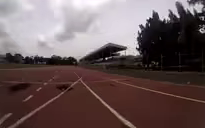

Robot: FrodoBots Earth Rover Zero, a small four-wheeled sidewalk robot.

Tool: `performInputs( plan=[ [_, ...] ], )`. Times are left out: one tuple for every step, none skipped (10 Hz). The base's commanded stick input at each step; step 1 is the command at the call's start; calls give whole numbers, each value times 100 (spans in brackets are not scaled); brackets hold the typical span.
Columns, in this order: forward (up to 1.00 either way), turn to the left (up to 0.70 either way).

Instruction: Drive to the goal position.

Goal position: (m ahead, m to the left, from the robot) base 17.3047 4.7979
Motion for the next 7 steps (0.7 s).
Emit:
performInputs(
  plan=[
    [70,14],
    [70,6],
    [70,0],
    [70,0],
    [70,0],
    [70,0],
    [70,0]
  ],
)
